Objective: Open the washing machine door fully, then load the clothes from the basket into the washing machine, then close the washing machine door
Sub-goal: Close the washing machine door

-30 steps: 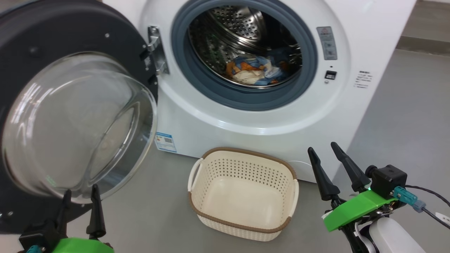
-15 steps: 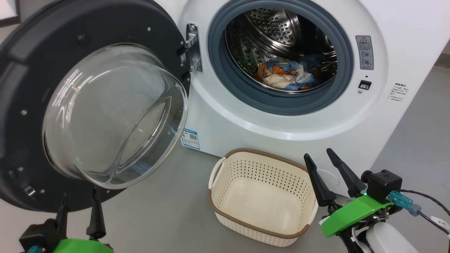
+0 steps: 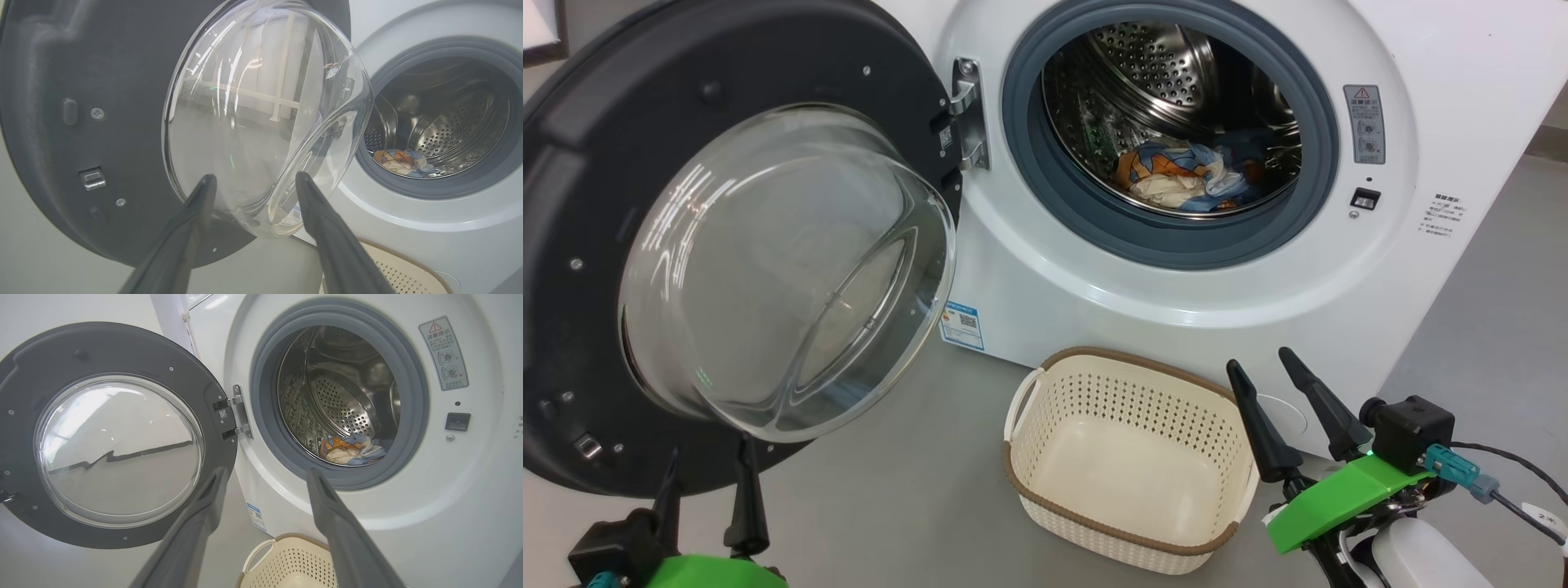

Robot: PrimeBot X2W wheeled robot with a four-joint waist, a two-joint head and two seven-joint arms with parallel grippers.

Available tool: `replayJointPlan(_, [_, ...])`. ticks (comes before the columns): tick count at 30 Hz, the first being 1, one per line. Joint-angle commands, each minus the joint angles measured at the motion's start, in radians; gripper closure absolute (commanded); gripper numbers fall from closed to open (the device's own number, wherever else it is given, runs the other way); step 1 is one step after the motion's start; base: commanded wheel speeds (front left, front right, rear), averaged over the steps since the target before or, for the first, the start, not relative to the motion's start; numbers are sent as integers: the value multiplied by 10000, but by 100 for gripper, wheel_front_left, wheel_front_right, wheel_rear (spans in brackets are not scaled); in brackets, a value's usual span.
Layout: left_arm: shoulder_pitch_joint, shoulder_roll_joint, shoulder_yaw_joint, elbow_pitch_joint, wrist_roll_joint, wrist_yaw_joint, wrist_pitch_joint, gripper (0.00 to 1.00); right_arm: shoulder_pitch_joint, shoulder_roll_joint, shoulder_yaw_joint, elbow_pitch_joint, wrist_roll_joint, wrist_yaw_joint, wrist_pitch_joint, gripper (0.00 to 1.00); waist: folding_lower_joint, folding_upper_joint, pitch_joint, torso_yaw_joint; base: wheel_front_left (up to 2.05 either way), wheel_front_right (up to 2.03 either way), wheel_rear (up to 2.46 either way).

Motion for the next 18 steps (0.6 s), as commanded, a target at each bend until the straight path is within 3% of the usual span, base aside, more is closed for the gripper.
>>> replayJointPlan(1, [-73, 204, 282, -255, 96, 47, -65, 0, -105, -113, 225, -202, -5, 56, -82, 0, 0, 0, 5, -14, 0, 0, 0])
replayJointPlan(15, [-108, 248, 235, -292, 91, 44, -65, 0, -37, -97, 212, -227, -28, 56, -82, 0, 0, 0, 13, 72, 0, 0, 0])
replayJointPlan(16, [-114, 249, 239, -309, 83, 43, -65, 15, -35, -100, 209, -228, -29, 56, -82, 0, 0, 0, 14, 82, 0, 0, 0])
replayJointPlan(17, [-120, 253, 241, -340, 80, 42, -65, 51, -34, -103, 204, -229, -28, 56, -82, 0, 0, 0, 13, 93, 0, 0, 0])
replayJointPlan(18, [-123, 259, 239, -372, 76, 39, -65, 71, -33, -106, 198, -231, -26, 56, -82, 0, 0, 0, 13, 102, 0, 0, 0])
